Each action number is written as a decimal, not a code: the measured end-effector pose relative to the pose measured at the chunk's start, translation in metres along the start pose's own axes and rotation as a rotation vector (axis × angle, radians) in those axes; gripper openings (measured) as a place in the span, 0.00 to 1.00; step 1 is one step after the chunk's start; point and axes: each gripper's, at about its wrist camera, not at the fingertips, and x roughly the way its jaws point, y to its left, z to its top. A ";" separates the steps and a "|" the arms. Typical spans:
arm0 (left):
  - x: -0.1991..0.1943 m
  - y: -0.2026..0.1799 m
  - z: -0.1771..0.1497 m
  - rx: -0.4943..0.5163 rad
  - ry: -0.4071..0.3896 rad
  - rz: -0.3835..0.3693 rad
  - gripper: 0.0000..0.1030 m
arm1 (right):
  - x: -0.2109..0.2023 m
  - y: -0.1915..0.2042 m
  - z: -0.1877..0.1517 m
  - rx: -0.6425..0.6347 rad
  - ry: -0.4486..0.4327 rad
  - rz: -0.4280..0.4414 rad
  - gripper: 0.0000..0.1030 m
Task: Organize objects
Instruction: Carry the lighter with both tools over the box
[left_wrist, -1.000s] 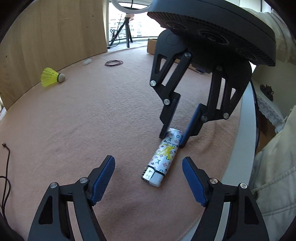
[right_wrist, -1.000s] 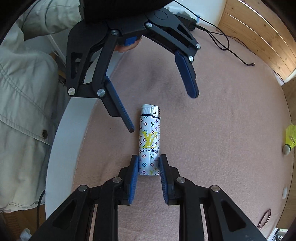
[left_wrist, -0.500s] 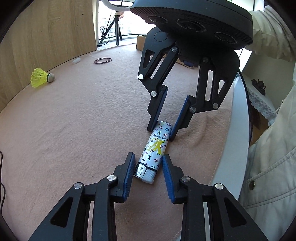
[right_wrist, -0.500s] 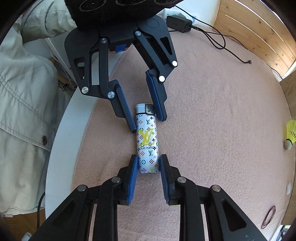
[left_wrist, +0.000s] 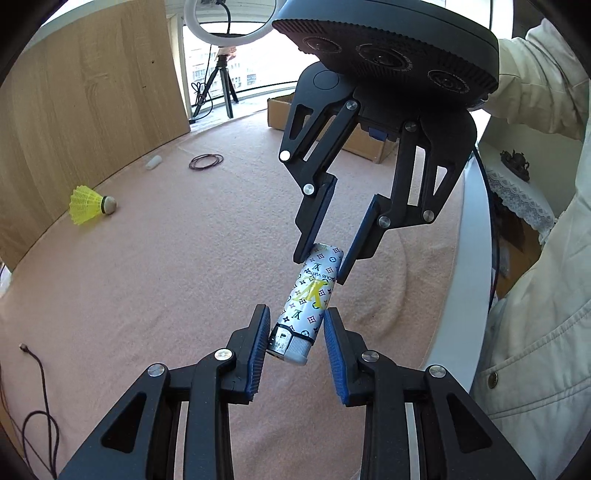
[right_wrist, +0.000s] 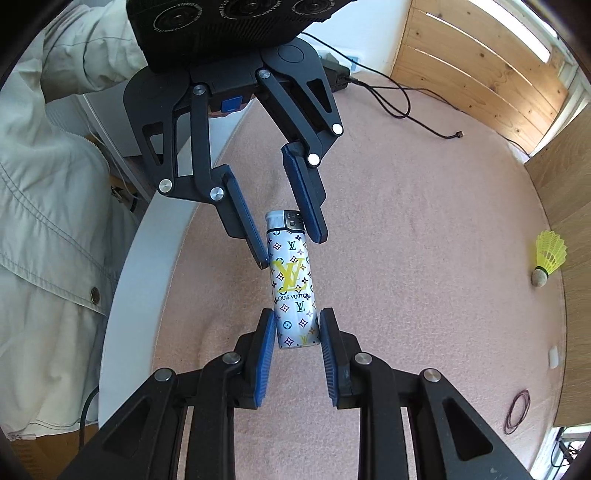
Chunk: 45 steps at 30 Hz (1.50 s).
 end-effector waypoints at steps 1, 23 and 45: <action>-0.002 0.000 0.006 0.012 0.000 0.003 0.32 | -0.005 -0.001 -0.002 0.001 -0.007 -0.012 0.21; 0.057 -0.097 0.175 0.165 0.050 0.102 0.31 | -0.110 0.005 -0.132 -0.002 -0.113 -0.176 0.21; 0.204 -0.181 0.351 0.365 0.048 -0.035 0.31 | -0.191 0.004 -0.321 0.215 -0.089 -0.310 0.21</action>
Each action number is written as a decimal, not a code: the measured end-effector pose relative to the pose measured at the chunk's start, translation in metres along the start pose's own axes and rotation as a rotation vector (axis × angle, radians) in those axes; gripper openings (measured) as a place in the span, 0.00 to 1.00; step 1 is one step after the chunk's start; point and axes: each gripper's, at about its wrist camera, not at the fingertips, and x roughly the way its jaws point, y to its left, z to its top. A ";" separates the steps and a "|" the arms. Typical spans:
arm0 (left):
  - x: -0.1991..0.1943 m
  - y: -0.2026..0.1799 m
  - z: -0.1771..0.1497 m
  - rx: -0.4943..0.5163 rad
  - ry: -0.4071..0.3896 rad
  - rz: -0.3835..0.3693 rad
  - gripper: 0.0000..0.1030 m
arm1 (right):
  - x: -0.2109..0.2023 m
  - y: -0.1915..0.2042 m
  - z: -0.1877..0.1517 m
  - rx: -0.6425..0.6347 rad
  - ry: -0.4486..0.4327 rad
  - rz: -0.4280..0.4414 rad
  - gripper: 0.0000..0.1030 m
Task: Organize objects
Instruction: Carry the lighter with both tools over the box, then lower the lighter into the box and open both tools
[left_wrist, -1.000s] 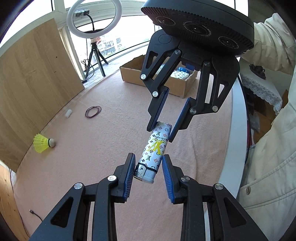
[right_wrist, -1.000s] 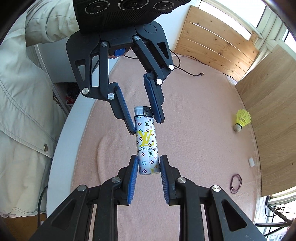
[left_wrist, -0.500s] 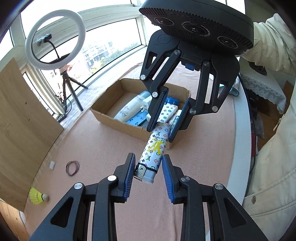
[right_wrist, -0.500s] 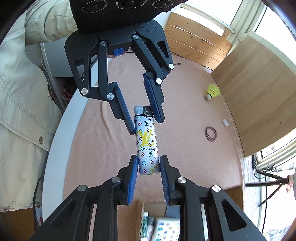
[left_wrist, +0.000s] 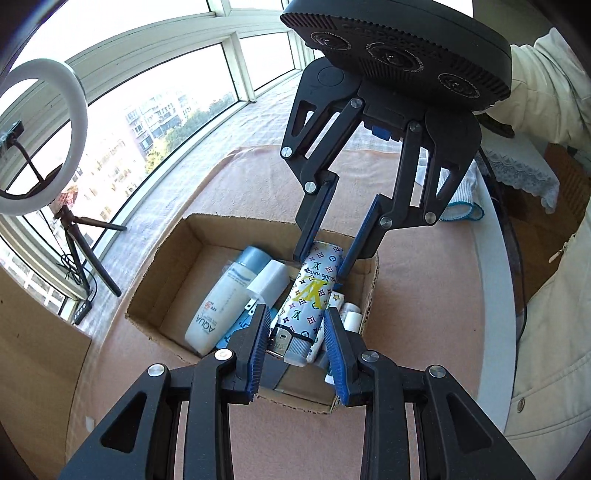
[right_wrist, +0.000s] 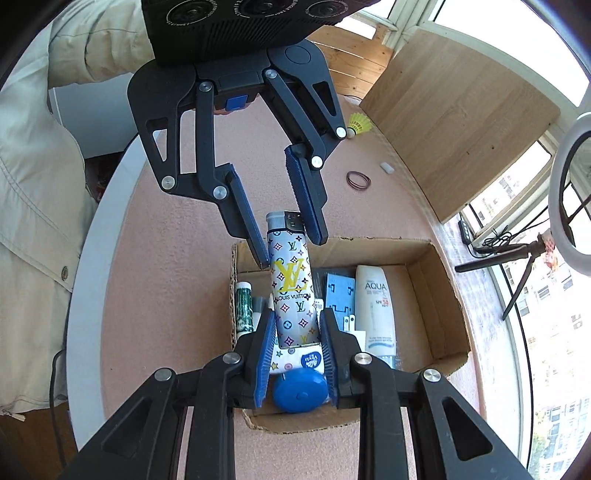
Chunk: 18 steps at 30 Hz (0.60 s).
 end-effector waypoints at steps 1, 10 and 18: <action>0.002 -0.001 0.001 0.002 0.001 -0.004 0.31 | -0.002 -0.001 -0.005 0.005 -0.001 0.000 0.21; 0.011 0.005 0.009 -0.004 0.019 -0.013 0.34 | -0.006 -0.007 -0.018 0.023 -0.009 -0.002 0.21; 0.008 0.018 -0.004 -0.069 0.012 0.148 0.84 | -0.002 -0.011 -0.026 0.083 0.006 -0.017 0.35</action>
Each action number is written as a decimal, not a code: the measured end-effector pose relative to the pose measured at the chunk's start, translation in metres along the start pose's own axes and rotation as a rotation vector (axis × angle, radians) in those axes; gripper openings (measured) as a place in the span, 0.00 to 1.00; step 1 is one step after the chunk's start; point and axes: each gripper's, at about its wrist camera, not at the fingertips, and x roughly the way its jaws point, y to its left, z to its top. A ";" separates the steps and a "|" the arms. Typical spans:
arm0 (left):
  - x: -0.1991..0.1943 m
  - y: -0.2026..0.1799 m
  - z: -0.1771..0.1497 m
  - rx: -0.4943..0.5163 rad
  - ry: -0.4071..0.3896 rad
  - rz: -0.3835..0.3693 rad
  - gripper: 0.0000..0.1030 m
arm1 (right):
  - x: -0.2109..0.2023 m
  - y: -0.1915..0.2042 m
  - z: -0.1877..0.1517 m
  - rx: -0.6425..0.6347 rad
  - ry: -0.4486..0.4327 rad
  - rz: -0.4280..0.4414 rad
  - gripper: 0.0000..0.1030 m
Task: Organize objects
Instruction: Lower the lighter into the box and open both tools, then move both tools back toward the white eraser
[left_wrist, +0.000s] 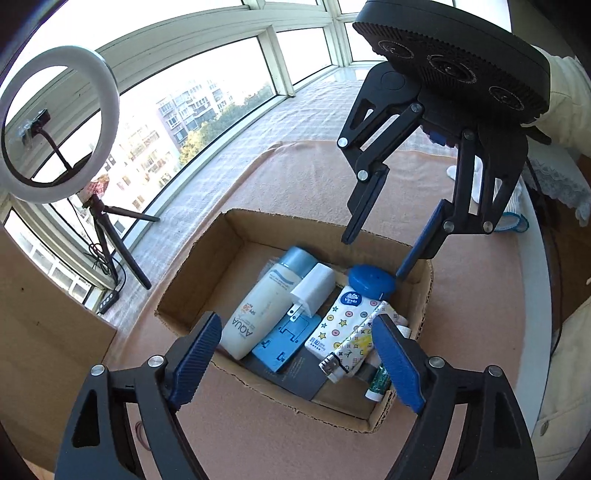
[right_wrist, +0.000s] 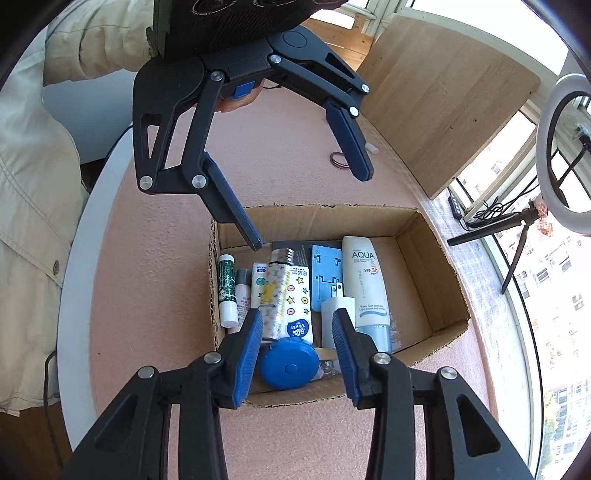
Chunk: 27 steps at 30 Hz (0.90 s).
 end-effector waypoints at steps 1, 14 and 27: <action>-0.002 0.001 -0.004 -0.006 0.001 0.003 0.84 | -0.001 0.000 0.000 0.010 0.001 -0.007 0.35; -0.068 0.021 -0.109 -0.105 -0.038 0.064 0.87 | 0.021 0.007 0.072 0.159 0.039 -0.133 0.41; -0.179 0.095 -0.309 -0.439 -0.088 0.226 0.96 | 0.178 -0.016 0.254 0.523 0.128 -0.249 0.58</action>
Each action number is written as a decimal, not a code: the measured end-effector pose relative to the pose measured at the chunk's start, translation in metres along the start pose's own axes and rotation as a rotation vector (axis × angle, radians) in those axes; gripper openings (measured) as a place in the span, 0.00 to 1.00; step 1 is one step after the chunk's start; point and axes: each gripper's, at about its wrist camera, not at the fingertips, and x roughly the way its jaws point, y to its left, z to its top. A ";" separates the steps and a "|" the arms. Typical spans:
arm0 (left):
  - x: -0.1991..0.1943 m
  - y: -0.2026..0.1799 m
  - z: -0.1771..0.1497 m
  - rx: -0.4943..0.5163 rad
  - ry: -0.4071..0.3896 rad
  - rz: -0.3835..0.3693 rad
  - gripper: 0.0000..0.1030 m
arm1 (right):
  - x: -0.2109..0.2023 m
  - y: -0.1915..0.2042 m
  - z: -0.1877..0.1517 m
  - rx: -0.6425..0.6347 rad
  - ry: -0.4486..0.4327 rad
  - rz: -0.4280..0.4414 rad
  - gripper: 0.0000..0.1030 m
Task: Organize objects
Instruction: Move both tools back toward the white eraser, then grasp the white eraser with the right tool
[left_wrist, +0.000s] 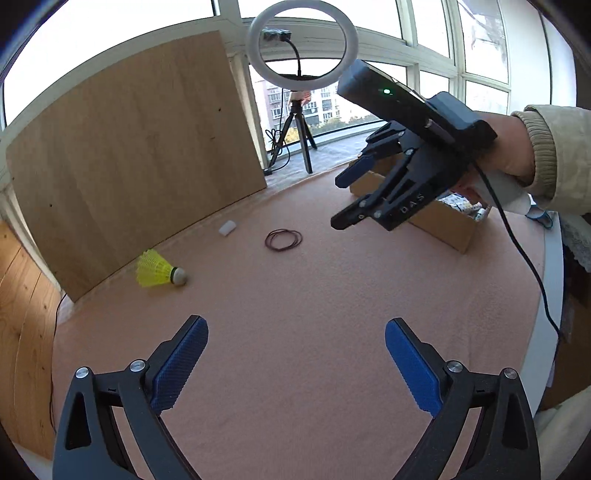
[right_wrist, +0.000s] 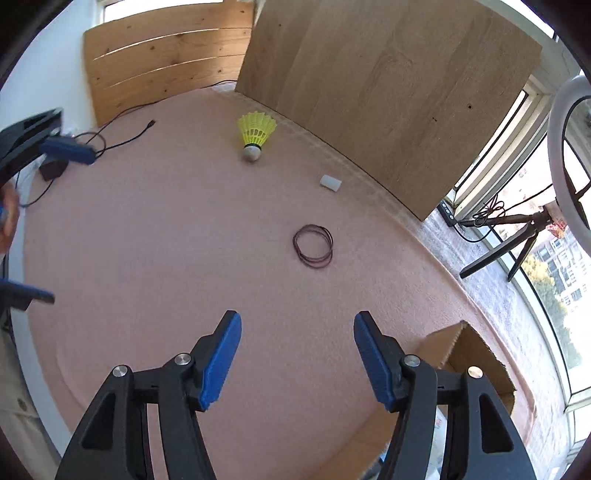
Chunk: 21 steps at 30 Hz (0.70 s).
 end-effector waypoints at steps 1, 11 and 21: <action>-0.005 0.006 -0.010 -0.009 0.005 0.001 0.96 | 0.010 0.001 0.011 0.039 -0.010 -0.007 0.58; -0.035 0.043 -0.089 -0.119 0.064 0.023 0.96 | 0.143 -0.029 0.095 0.342 0.009 -0.047 0.58; -0.038 0.067 -0.110 -0.204 0.090 0.073 0.96 | 0.183 -0.041 0.120 0.372 -0.010 -0.063 0.49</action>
